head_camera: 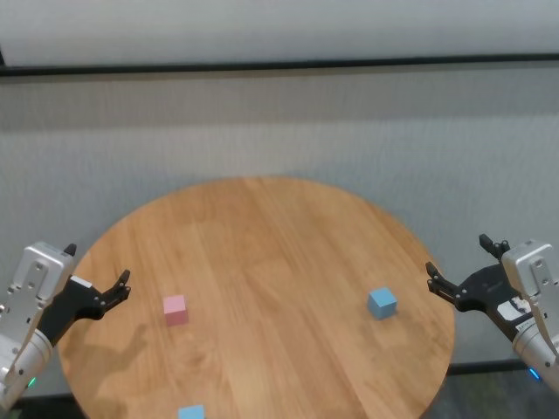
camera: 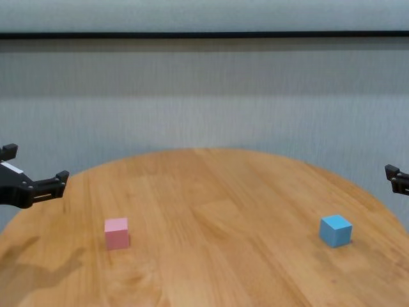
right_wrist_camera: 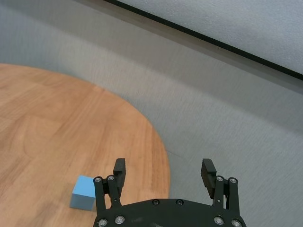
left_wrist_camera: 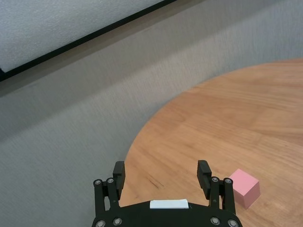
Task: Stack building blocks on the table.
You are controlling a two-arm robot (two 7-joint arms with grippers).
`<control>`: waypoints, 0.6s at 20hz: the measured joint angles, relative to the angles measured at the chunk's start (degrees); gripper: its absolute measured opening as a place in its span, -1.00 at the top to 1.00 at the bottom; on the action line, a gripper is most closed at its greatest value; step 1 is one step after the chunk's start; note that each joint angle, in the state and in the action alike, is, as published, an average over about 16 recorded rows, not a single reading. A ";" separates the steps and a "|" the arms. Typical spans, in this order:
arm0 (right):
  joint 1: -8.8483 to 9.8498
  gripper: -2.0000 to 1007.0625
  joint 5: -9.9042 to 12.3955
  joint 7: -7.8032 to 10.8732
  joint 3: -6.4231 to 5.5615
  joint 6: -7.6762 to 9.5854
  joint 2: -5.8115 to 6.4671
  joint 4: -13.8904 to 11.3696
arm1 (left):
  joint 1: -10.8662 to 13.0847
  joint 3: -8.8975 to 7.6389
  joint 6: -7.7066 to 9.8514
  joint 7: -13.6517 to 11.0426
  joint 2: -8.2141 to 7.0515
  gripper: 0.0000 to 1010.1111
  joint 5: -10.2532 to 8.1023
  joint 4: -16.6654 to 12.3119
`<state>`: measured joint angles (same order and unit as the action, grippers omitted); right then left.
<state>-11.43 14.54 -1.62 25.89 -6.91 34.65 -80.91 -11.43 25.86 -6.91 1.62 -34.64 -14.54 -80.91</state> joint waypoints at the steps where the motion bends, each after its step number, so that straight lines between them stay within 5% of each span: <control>1: 0.00 -0.99 0.00 0.00 0.00 0.00 0.00 0.00 | 0.00 0.00 0.00 0.00 0.00 -0.98 0.00 0.00; 12: 0.00 -0.99 0.00 0.00 -0.03 0.00 0.00 0.00 | 0.00 0.00 0.00 0.00 0.00 -0.98 0.00 0.00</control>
<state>-11.43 14.54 -1.62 25.87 -6.91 34.64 -80.91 -11.43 25.86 -6.91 1.62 -34.64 -14.54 -80.91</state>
